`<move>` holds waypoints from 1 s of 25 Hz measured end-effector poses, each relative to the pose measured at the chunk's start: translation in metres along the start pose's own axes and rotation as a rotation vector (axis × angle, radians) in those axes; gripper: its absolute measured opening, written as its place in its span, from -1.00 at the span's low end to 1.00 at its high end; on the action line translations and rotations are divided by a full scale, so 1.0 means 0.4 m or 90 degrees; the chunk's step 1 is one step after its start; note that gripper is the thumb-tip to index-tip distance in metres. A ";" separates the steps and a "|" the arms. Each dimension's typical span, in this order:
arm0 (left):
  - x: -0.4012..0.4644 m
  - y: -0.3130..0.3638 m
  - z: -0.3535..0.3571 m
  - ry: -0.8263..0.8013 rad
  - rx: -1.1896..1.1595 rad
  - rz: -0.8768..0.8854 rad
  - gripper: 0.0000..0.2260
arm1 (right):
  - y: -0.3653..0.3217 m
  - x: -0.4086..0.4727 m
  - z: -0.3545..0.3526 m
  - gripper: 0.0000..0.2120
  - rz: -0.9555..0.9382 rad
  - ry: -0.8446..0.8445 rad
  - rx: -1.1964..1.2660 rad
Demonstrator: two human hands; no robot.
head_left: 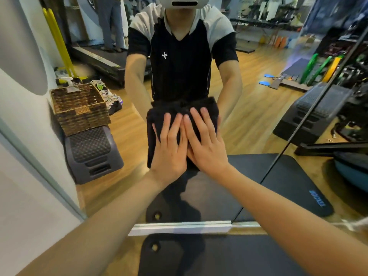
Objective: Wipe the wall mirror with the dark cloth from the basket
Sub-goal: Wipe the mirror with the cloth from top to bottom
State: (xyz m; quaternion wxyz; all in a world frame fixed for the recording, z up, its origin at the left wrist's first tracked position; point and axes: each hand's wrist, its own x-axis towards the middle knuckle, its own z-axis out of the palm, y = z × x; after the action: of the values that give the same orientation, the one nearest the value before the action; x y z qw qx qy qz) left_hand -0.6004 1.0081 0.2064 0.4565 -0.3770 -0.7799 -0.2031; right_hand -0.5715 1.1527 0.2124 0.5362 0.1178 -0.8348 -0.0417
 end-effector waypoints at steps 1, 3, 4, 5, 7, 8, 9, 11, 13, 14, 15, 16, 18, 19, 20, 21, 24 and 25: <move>0.039 -0.025 -0.032 0.014 -0.015 0.007 -0.38 | -0.022 0.050 0.001 -0.45 0.029 0.031 0.007; 0.101 -0.088 -0.096 0.049 -0.003 0.013 -0.40 | -0.080 0.146 0.010 -0.49 0.080 0.095 0.028; 0.113 -0.126 -0.123 0.060 0.015 0.017 -0.41 | -0.114 0.183 0.017 -0.50 0.097 0.114 0.044; 0.111 -0.166 -0.142 0.064 0.034 0.023 -0.40 | -0.148 0.208 0.027 -0.50 0.105 0.121 0.059; 0.063 -0.233 -0.161 0.063 0.054 0.025 -0.35 | -0.208 0.211 0.056 -0.51 0.090 0.106 0.079; 0.023 -0.254 -0.160 0.057 0.057 0.018 -0.32 | -0.233 0.191 0.073 -0.51 0.071 0.092 0.081; -0.022 -0.264 -0.150 0.045 0.065 0.000 -0.29 | -0.251 0.159 0.090 -0.50 0.049 0.077 0.079; -0.118 -0.249 -0.101 0.005 0.081 -0.029 -0.25 | -0.258 0.070 0.120 -0.47 0.016 0.046 0.070; -0.205 -0.201 -0.024 -0.038 0.085 -0.033 -0.28 | -0.226 -0.039 0.131 -0.44 -0.004 0.003 0.051; -0.239 -0.166 0.016 -0.055 0.083 -0.030 -0.32 | -0.199 -0.098 0.125 -0.41 -0.007 -0.023 0.047; -0.268 -0.119 0.059 -0.074 0.082 -0.024 -0.37 | -0.161 -0.160 0.113 -0.36 -0.004 -0.058 0.050; -0.287 -0.064 0.100 -0.094 0.078 -0.014 -0.40 | -0.115 -0.220 0.093 -0.30 0.000 -0.099 0.048; -0.290 0.054 0.164 -0.118 0.051 0.006 -0.41 | -0.015 -0.321 0.046 -0.22 -0.010 -0.159 0.006; -0.271 0.112 0.188 -0.116 0.029 0.007 -0.39 | 0.040 -0.354 0.017 -0.24 -0.016 -0.171 -0.023; -0.241 0.162 0.208 -0.111 0.012 0.007 -0.36 | 0.090 -0.368 -0.011 -0.30 -0.019 -0.168 -0.045; -0.197 0.207 0.217 -0.099 0.006 0.006 -0.35 | 0.137 -0.360 -0.038 -0.37 -0.017 -0.153 -0.063; -0.001 0.305 0.213 -0.023 0.009 0.016 -0.43 | 0.263 -0.234 -0.117 -0.48 0.026 -0.054 -0.092; 0.077 0.327 0.205 0.009 -0.003 0.021 -0.45 | 0.303 -0.176 -0.141 -0.49 0.043 -0.011 -0.093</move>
State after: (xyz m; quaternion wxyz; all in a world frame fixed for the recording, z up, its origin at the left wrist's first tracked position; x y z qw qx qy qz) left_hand -0.5541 1.1574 0.1885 0.4647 -0.3895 -0.7697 -0.1998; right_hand -0.5109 1.2903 0.1976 0.5371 0.0497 -0.8378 -0.0850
